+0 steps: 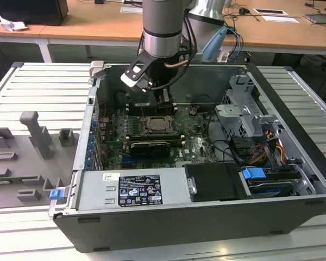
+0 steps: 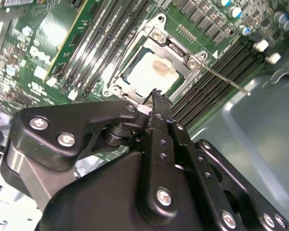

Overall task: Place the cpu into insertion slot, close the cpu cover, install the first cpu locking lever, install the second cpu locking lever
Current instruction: 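Install the first cpu locking lever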

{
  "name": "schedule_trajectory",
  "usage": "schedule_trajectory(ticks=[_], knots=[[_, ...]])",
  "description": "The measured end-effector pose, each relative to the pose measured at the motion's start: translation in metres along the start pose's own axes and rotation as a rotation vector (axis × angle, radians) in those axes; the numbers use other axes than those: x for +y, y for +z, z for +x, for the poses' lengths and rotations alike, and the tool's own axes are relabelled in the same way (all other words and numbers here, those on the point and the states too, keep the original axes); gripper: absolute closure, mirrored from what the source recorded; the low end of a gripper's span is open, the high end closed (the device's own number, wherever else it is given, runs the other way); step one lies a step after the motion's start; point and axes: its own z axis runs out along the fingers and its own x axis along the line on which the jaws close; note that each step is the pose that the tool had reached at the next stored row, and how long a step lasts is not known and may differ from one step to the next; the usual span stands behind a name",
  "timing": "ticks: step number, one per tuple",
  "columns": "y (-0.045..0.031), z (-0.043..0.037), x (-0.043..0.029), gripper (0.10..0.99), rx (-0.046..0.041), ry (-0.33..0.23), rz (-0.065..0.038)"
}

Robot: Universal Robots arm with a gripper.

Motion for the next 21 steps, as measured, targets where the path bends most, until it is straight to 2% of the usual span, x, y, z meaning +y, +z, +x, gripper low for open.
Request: schedule_trajectory(ticks=[7,15,21], knots=[[0.0001,0.0,0.0,0.98,0.0075,-0.141,0.007],[-0.0002,0.0,-0.0001,0.98,0.0158,-0.336,0.016],[-0.0001,-0.0004,0.0019,0.98,0.0204,-0.424,0.02]])
